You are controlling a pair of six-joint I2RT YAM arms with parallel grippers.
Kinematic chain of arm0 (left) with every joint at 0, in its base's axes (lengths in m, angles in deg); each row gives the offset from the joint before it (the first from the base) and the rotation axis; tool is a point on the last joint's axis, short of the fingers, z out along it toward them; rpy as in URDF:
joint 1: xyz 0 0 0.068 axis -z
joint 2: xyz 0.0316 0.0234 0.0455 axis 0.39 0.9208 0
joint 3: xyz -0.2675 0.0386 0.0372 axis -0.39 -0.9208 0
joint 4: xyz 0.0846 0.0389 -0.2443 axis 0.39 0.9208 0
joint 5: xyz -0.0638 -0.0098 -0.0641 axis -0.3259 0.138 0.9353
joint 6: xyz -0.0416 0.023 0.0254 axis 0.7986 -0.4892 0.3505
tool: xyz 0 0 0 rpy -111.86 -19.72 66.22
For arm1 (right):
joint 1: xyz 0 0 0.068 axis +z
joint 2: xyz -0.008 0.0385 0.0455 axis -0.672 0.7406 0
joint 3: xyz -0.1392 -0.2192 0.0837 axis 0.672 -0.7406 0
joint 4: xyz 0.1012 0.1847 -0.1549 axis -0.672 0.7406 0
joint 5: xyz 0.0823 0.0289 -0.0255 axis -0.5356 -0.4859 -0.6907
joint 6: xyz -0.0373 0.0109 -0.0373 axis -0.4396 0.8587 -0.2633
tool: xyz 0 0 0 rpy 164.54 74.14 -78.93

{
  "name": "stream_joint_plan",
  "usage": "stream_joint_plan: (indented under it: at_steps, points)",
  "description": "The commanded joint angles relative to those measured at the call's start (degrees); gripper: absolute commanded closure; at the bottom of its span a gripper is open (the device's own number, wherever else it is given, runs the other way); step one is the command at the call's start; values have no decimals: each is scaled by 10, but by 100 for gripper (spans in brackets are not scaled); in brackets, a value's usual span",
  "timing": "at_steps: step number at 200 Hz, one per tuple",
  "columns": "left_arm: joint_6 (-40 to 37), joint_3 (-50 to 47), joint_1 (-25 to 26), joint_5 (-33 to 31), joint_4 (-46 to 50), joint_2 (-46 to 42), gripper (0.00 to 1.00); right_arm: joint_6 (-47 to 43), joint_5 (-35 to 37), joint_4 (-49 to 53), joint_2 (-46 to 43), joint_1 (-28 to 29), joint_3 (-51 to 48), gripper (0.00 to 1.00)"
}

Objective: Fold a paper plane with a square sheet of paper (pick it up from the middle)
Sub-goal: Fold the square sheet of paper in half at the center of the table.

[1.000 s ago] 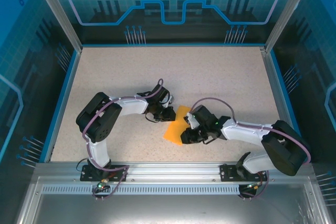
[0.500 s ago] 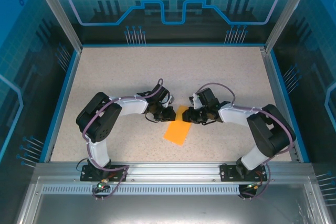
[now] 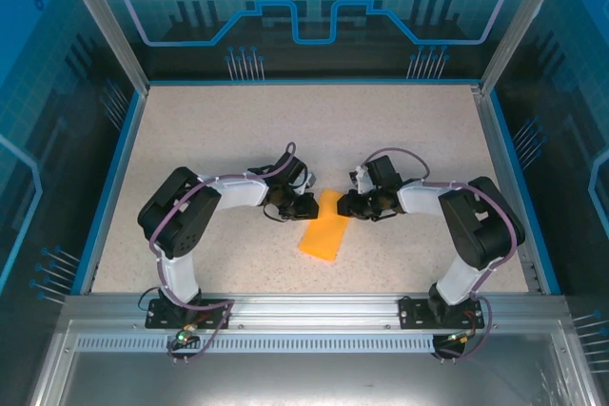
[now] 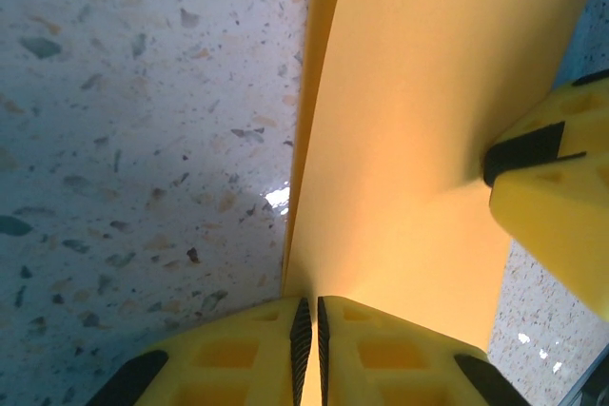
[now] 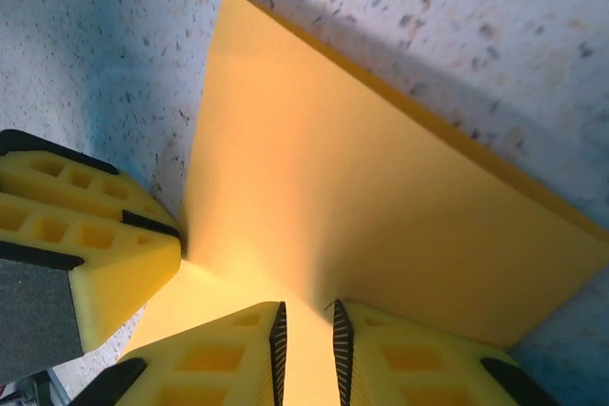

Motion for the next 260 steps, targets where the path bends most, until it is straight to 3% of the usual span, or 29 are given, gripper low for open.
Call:
stream_joint_plan:
  at_steps: [1, 90, 156, 178, 209, 260]
  points:
    - [-11, -9, -11, -52, 37, 5, 84, -19, 8, -1, 14, -26, 13, 76]
    - [0, 14, -11, -35, 42, -18, 82, -30, -2, 2, 48, -54, 51, 75]
    - [-4, 55, -11, -48, 98, -77, 70, -52, -36, 10, 64, -54, 69, 77]
    - [15, 49, -11, -62, 139, -104, 58, -63, -48, 21, 59, -54, 71, 77]
    - [103, 1, 1, -64, 170, -149, 45, -72, -58, 32, 56, -53, 72, 77]
    - [297, -112, 68, -52, 64, -215, 41, -71, -56, 31, 54, -49, 66, 77]
